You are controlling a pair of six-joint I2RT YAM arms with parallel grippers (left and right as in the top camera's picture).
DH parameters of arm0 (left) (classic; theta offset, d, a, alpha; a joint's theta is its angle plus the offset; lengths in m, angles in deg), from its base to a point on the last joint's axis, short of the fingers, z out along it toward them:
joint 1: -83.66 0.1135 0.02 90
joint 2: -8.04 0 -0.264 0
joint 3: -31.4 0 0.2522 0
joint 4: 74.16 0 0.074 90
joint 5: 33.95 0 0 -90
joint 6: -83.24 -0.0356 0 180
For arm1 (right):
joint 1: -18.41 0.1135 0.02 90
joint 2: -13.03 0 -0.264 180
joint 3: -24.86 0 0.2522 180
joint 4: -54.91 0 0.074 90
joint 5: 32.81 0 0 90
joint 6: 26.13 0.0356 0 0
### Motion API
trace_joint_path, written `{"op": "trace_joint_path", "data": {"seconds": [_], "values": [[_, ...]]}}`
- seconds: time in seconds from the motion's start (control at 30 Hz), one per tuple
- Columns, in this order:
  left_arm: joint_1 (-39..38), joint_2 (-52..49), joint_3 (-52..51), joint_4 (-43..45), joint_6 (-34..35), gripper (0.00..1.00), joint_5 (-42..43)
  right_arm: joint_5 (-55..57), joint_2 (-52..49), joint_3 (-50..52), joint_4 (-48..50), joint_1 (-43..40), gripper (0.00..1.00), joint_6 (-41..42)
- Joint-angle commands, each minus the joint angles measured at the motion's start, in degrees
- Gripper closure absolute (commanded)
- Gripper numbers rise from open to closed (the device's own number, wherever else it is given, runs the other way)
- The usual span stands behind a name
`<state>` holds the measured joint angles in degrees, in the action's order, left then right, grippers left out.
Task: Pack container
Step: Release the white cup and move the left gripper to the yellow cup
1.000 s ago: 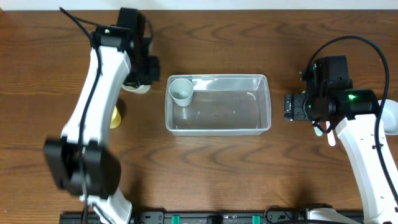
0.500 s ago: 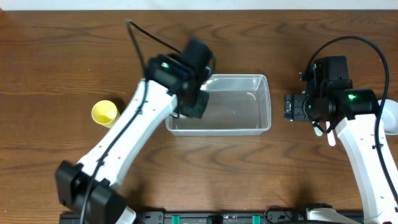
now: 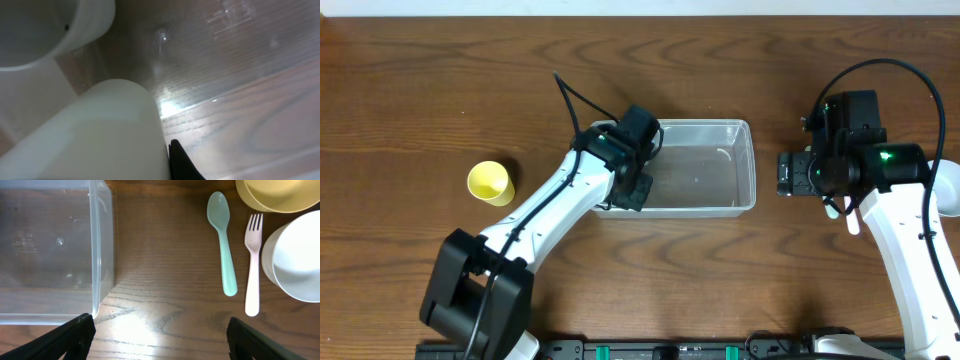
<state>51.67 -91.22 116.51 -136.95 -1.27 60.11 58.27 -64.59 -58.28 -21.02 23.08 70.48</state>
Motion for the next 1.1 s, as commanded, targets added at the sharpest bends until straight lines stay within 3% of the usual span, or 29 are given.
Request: {"op": "trace_joint_path", "data": {"seconds": [0.0,0.13,0.2,0.4,0.6,0.73,0.9,1.07], "values": [[0.31,-2.03,-0.79,0.52,-0.96,0.72,-0.9,0.39,-0.31,-0.68,-0.44,-0.63,0.14,0.63],[0.31,-2.56,-0.57,1.2,-3.08,0.55,-0.92,0.39,-0.31,-0.68,-0.7,-0.63,0.14,0.63],[0.31,-2.1,1.07,0.24,-3.48,0.54,-2.93,0.39,-0.31,-0.68,-0.7,-0.63,0.14,0.63],[0.81,2.47,17.18,-11.74,-3.37,0.43,-14.82,0.42,-0.31,-0.68,-0.87,-0.63,0.14,0.63],[8.55,9.09,29.38,-17.55,-1.33,0.3,-17.0,0.44,-0.31,-0.68,-0.9,-0.63,0.13,0.61],[19.28,11.54,29.14,-20.02,4.33,0.27,-15.89,0.42,-0.31,-0.68,-0.83,-0.63,0.13,0.59],[31.47,9.75,23.26,-21.2,6.32,0.26,-5.44,0.42,-0.31,-0.68,-0.39,-0.63,0.12,0.61],[36.63,5.66,12.74,-16.92,7.8,0.26,-2.95,0.39,-0.31,-0.68,-0.42,-0.63,0.12,0.63]]}}
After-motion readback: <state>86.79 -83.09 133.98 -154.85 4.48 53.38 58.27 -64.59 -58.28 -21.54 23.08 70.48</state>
